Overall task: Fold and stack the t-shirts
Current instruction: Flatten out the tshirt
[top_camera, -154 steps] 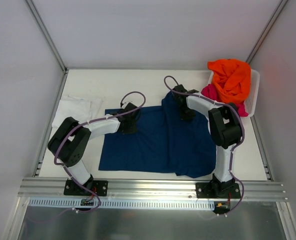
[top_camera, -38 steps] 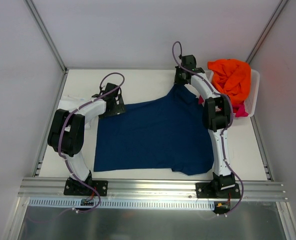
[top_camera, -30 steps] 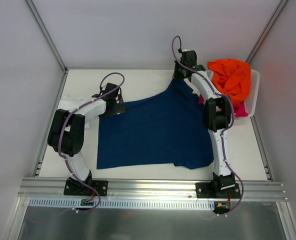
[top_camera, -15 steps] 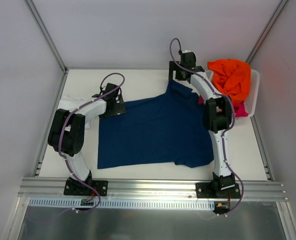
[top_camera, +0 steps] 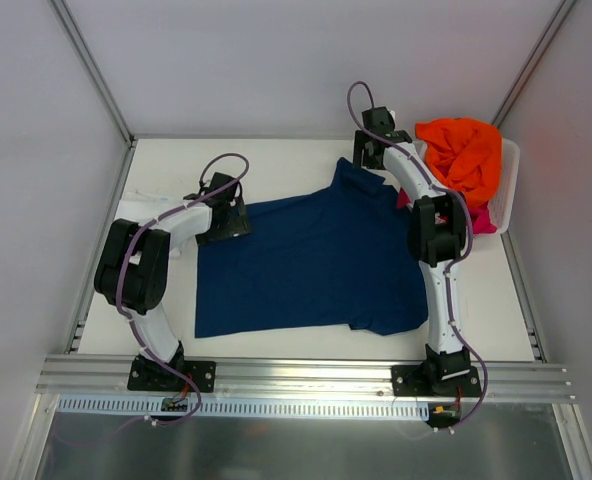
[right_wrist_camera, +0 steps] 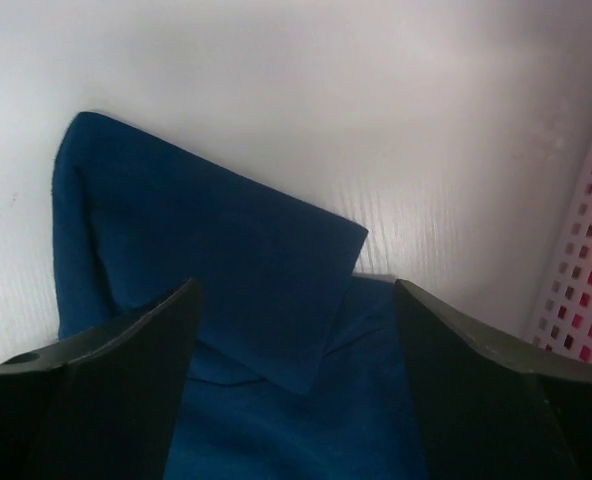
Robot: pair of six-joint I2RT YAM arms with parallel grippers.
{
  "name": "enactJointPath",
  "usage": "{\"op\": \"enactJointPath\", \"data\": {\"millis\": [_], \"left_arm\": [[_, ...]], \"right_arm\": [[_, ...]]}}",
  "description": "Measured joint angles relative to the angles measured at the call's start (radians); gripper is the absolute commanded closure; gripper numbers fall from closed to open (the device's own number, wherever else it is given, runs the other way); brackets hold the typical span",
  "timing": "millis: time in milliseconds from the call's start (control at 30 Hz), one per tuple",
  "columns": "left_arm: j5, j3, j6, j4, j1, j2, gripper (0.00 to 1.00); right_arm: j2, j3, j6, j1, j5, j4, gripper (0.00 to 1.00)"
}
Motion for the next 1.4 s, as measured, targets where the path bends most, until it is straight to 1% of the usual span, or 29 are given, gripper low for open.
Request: {"op": "enactJointPath", "data": {"millis": [33, 100, 367, 500, 667, 933, 1000, 1033, 1100, 1133, 1167, 1400], "left_arm": [[0.000, -0.003, 0.000, 0.000, 0.000, -0.003, 0.01], [0.000, -0.005, 0.000, 0.000, 0.000, -0.010, 0.01], [0.002, -0.007, 0.000, 0.001, 0.000, -0.019, 0.01], [0.003, -0.013, 0.000, 0.001, 0.000, -0.019, 0.01], [0.003, -0.029, 0.000, 0.000, 0.000, -0.031, 0.01], [0.003, -0.031, 0.000, 0.001, 0.000, -0.036, 0.01], [0.003, -0.032, 0.000, 0.002, 0.000, -0.036, 0.01], [0.003, -0.034, 0.000, 0.002, 0.000, -0.036, 0.01], [0.003, -0.036, 0.000, 0.002, 0.000, -0.036, 0.01], [0.003, -0.036, 0.000, 0.001, 0.000, -0.036, 0.01], [0.003, -0.037, 0.000, 0.001, 0.000, -0.036, 0.01], [0.003, -0.038, 0.000, 0.002, 0.000, -0.036, 0.01]], "right_arm": [[0.002, 0.003, 0.014, -0.002, 0.004, -0.011, 0.22], [0.005, 0.005, 0.039, -0.009, 0.005, -0.030, 0.23], [0.046, 0.008, 0.119, -0.031, 0.000, -0.100, 0.24], [0.067, 0.008, 0.146, -0.031, -0.023, -0.111, 0.34], [0.089, 0.008, 0.173, -0.031, -0.060, -0.109, 0.43], [0.092, 0.014, 0.189, -0.034, -0.077, -0.107, 0.45], [0.094, 0.016, 0.189, -0.035, -0.078, -0.105, 0.47], [0.094, 0.016, 0.190, -0.035, -0.078, -0.105, 0.49], [0.094, 0.016, 0.187, -0.035, -0.077, -0.103, 0.74], [0.094, 0.016, 0.188, -0.036, -0.077, -0.100, 0.95], [0.094, 0.016, 0.184, -0.036, -0.077, -0.099, 1.00], [0.094, 0.021, 0.194, -0.041, -0.079, -0.097, 0.99]]}}
